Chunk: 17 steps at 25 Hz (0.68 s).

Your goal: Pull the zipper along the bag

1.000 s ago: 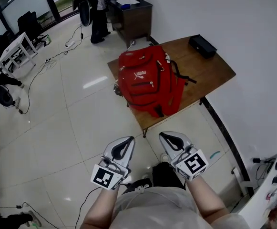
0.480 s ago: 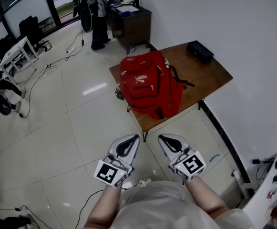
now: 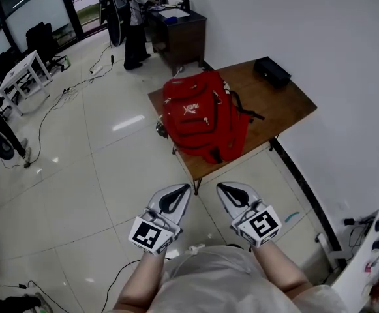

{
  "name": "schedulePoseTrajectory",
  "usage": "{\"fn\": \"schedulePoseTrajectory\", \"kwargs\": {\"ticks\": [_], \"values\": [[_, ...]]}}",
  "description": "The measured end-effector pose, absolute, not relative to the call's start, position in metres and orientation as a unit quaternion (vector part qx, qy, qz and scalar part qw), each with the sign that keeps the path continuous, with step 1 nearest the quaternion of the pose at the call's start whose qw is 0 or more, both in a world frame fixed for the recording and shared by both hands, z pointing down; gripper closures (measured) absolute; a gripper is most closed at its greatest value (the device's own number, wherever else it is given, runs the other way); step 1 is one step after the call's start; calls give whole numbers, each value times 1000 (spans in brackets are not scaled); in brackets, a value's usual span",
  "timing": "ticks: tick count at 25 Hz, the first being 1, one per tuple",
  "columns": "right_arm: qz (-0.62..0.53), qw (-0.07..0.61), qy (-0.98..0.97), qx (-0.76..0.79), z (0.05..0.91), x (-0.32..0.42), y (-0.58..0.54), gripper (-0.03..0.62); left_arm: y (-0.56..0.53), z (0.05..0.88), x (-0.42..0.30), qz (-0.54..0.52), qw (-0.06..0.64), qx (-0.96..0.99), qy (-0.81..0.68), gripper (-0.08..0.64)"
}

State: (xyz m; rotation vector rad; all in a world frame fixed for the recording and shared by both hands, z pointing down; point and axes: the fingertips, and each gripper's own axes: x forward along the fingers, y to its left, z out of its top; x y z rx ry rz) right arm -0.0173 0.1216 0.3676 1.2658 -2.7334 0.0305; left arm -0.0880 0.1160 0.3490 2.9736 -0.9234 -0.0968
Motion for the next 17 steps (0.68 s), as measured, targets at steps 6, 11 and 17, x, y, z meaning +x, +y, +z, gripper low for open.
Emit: {"fn": "schedulePoseTrajectory", "kwargs": {"ticks": [6,11,17], "values": [[9,69,-905,420,369,-17,127,584,120,350,-87,-32,15,954,-297,554],[4,68,-903,424,369,-15,130,584,123,353,-84,-33,18,955,-296,554],[-8,66,-905,421,369,-16,138,584,129,358,-82,-28,23,955,-295,554]]}}
